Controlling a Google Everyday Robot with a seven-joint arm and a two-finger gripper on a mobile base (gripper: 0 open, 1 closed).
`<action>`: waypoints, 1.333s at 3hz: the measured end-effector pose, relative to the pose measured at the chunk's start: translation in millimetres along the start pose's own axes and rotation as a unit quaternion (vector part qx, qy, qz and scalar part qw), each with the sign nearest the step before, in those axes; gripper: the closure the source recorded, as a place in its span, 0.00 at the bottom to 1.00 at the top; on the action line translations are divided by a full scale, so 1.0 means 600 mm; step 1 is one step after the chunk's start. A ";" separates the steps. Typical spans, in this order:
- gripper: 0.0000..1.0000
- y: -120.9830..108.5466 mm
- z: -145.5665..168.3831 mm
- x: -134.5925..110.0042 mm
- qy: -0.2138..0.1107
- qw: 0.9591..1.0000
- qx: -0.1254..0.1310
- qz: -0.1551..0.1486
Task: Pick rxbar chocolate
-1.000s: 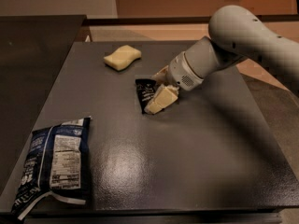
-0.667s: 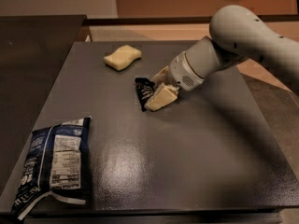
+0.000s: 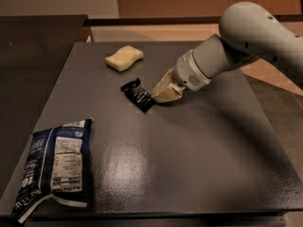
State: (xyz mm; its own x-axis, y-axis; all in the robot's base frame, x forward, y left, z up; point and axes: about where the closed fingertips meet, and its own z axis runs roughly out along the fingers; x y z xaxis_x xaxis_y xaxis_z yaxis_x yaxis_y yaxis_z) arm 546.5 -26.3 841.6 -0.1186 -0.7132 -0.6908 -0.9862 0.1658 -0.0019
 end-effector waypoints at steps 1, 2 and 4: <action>1.00 0.001 -0.032 -0.010 -0.004 1.000 0.016 0.003; 1.00 -0.001 -0.062 -0.027 -0.001 1.000 0.029 0.000; 1.00 -0.010 -0.148 -0.089 -0.037 0.998 0.058 -0.017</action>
Offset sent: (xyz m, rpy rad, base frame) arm 0.0009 -0.0249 0.0644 -0.0158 -0.0728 -0.0653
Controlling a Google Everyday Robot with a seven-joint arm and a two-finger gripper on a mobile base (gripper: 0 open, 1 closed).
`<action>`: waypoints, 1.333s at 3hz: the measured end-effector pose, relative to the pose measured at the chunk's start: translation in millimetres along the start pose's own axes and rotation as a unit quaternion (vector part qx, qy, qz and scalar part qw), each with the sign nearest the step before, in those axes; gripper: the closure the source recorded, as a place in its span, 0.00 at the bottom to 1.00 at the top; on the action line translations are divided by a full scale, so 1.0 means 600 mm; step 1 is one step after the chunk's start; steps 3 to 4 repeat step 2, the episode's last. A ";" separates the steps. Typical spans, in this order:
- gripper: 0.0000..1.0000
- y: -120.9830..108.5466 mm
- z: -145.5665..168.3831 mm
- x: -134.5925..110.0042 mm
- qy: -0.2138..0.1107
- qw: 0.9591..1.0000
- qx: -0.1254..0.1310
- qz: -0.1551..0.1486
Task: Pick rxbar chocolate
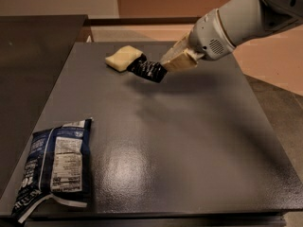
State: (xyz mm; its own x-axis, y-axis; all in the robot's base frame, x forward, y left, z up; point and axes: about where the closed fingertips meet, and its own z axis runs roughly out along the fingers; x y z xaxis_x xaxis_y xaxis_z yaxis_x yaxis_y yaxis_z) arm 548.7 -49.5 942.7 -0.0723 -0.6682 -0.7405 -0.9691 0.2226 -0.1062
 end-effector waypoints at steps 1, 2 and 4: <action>1.00 -0.012 -0.063 -0.043 -0.020 0.999 0.026 -0.012; 1.00 -0.011 -0.063 -0.043 -0.020 0.999 0.026 -0.012; 1.00 -0.011 -0.063 -0.043 -0.020 0.999 0.026 -0.012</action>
Offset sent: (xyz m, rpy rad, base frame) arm 0.0001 -0.0223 0.0632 0.0311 -0.0882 -0.0429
